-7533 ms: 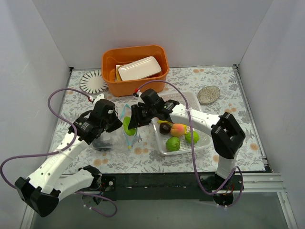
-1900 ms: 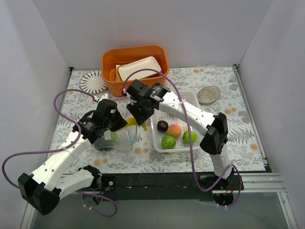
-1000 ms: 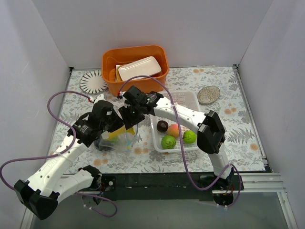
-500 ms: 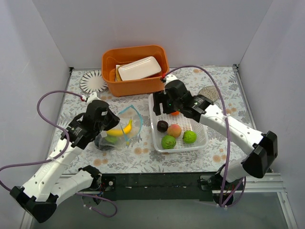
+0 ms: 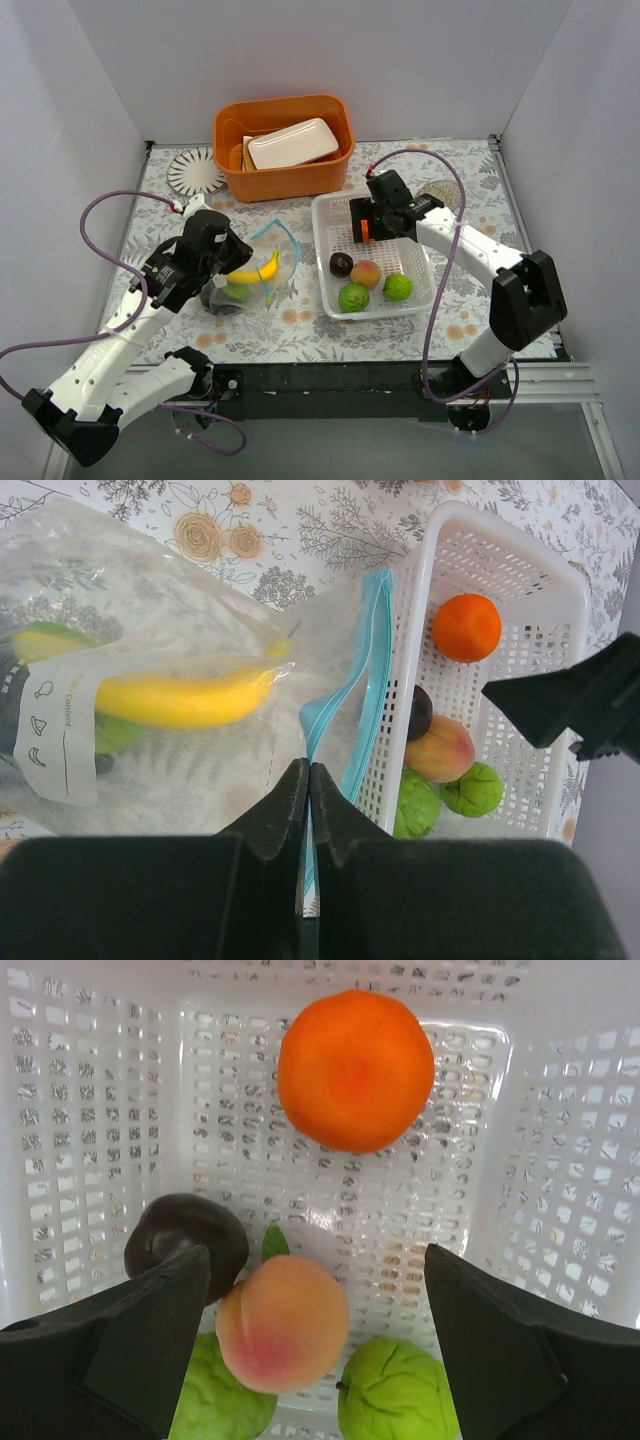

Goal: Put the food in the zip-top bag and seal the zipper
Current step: Pick up the fake fruit from the bin.

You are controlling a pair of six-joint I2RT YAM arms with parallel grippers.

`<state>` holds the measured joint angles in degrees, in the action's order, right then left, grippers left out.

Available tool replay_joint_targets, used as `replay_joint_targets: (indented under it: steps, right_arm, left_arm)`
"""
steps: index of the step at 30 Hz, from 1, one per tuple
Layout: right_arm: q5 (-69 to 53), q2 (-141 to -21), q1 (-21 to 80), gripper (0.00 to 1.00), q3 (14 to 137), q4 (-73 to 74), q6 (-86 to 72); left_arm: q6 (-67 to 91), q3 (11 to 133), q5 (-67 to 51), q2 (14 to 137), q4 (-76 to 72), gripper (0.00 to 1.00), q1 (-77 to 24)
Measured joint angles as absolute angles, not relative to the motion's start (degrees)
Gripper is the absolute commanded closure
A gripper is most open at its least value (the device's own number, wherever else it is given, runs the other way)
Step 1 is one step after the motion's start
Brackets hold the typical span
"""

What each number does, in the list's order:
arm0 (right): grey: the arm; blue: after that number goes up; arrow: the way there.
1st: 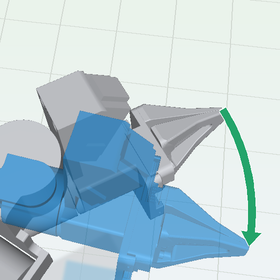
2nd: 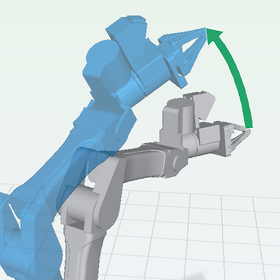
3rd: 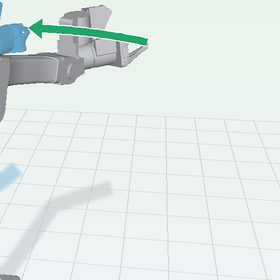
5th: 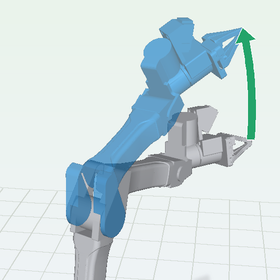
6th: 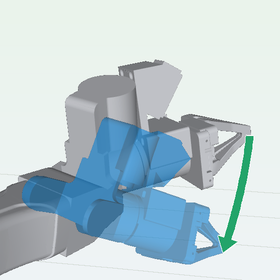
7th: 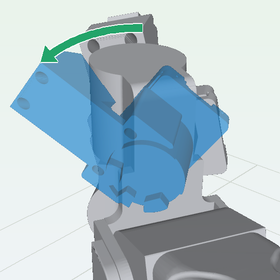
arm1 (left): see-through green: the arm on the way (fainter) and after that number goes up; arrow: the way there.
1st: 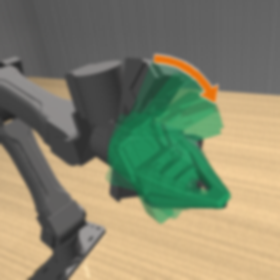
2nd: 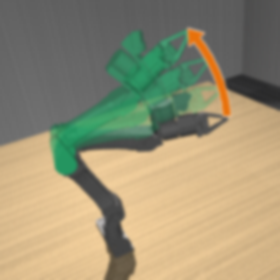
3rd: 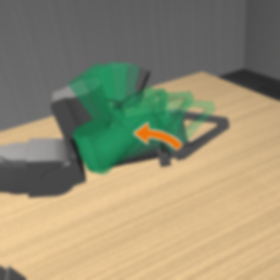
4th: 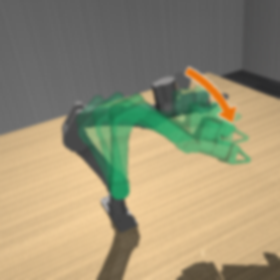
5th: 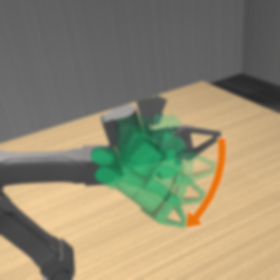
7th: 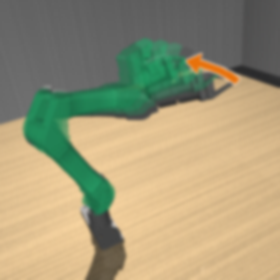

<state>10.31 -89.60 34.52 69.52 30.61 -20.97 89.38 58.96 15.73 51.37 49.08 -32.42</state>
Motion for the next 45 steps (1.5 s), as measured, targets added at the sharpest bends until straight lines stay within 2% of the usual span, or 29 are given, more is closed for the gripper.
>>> replay_joint_targets:
  steps: [7, 15, 37, 39, 41, 45]
  right_arm:
    - [7.4, -100.2, 30.8, 0.05, 77.9, 27.9, -19.2]
    - [7.2, -106.1, 30.4, 0.06, 79.8, 26.7, -19.0]
    - [4.4, -109.6, 29.3, 0.08, 79.0, 22.1, -18.0]
    - [4.2, -109.6, 29.2, 0.13, 79.0, 22.0, -18.1]
    - [4.3, -109.6, 29.1, 0.25, 79.0, 22.0, -18.0]
    - [4.2, -109.6, 28.9, 0.41, 78.9, 21.7, -18.3]
  left_arm:
    - [89.8, 58.6, 15.6, 51.3, 49.1, 1.00, -32.4]
    - [89.8, 58.5, 15.6, 51.5, 49.0, 1.00, -32.4]
    - [89.8, 58.5, 15.4, 52.5, 49.0, 1.00, -32.4]
    - [89.8, 58.5, 15.4, 52.5, 49.1, 1.00, -32.4]
    - [89.8, 58.5, 15.4, 52.5, 49.2, 1.00, -32.4]
    - [89.8, 58.5, 15.3, 52.5, 49.3, 1.00, -32.4]
